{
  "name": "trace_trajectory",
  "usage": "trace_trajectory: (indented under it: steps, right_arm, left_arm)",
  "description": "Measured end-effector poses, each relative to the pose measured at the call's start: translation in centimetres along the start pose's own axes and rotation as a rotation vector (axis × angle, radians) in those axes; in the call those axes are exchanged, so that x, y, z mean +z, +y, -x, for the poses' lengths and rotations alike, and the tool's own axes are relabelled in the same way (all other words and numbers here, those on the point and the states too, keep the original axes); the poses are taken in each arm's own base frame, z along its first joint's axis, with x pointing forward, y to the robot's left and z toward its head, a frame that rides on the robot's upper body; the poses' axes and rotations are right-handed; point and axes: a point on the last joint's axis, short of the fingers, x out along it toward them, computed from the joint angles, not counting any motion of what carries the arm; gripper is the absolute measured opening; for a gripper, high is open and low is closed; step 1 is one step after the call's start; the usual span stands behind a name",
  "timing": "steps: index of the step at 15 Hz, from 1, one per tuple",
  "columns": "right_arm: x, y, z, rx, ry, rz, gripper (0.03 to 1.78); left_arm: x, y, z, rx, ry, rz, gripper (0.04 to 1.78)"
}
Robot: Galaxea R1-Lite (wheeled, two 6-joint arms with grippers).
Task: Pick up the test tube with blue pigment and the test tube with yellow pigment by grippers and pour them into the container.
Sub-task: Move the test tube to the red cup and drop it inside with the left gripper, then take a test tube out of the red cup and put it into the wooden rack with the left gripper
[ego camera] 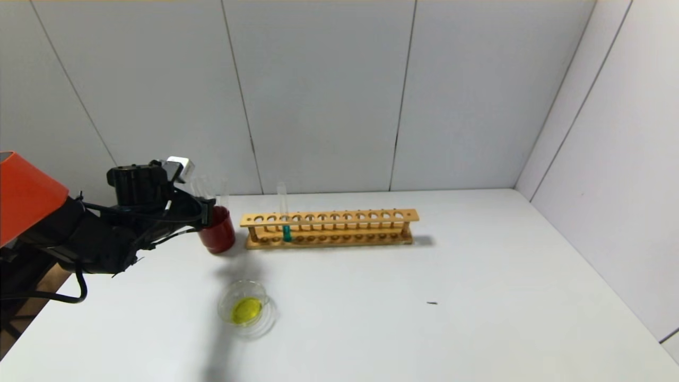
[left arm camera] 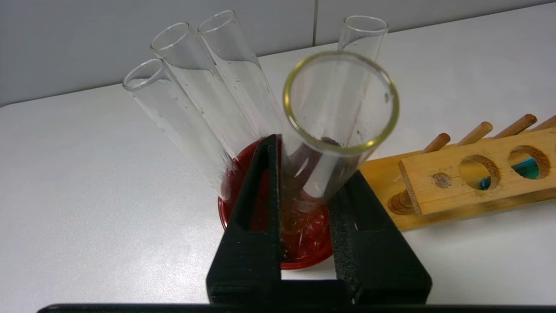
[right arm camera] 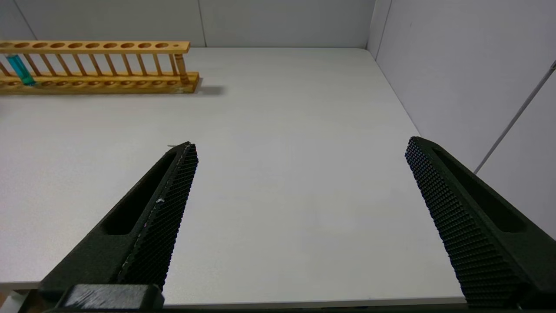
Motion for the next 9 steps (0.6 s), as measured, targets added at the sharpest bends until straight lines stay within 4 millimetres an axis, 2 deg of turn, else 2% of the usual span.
trace_trajectory:
  steps: [2, 7, 9]
  right_arm:
    - [0.0, 0.0, 0.0, 0.0, 0.0, 0.0, 1.75]
    - [0.0, 0.0, 0.0, 0.0, 0.0, 0.0, 1.75]
    - [0.0, 0.0, 0.0, 0.0, 0.0, 0.0, 1.75]
  left_arm:
    - [-0.03, 0.03, -0.11, 0.0, 0.0, -0.002, 0.56]
    - [0.11, 0.04, -0.07, 0.001, -0.004, -0.007, 1.37]
    - [0.32, 0.04, 0.05, 0.002, -0.008, -0.008, 1.59]
